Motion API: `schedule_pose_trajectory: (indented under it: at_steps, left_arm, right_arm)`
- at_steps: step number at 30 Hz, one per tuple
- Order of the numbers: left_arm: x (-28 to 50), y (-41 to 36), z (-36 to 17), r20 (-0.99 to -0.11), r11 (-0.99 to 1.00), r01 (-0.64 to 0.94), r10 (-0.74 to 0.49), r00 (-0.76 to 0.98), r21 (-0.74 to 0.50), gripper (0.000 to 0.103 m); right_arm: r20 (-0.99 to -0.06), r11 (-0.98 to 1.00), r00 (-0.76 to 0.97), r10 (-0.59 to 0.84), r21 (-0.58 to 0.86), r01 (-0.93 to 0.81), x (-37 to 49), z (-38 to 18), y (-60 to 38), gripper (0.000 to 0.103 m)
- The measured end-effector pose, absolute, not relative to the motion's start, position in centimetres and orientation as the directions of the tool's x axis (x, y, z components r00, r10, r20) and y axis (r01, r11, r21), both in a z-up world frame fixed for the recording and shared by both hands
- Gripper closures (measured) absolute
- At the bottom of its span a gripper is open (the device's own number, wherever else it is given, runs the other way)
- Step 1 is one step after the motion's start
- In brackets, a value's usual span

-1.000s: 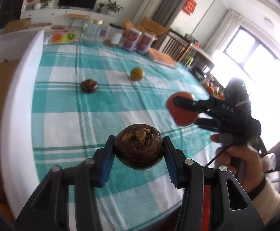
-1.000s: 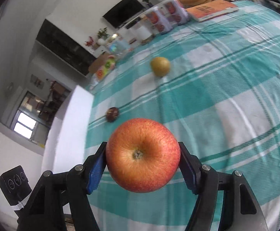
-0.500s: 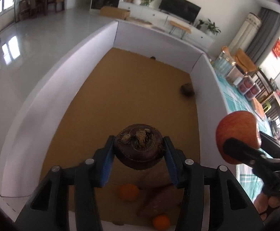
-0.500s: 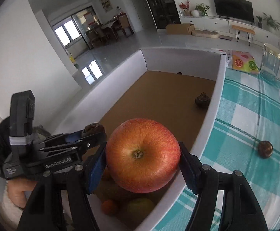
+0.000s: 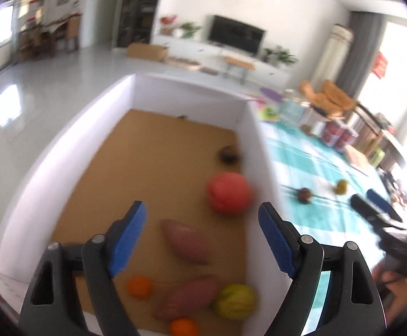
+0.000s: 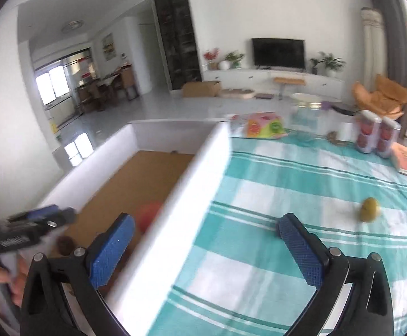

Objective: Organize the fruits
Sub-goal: 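Move both grippers back over the tablecloth toward the last fruits, then close the left gripper around the last dark brown round fruit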

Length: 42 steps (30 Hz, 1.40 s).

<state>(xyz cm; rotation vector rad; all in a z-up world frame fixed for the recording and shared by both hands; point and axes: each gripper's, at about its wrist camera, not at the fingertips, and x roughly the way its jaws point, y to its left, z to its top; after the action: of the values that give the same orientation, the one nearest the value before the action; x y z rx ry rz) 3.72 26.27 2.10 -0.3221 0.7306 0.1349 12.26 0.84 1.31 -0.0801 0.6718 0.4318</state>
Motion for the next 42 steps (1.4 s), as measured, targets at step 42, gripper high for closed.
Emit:
schedule_pose_trajectory:
  at_steps: [42]
  left_arm:
    - [16.6,4.3,-8.2,-0.798,0.992,0.077,-0.124,0.590,-0.097,0.016]
  right_arm:
    - [-0.793,0.991,0.609,0.005,0.087,0.106,12.0,-10.1,-20.2,0.000]
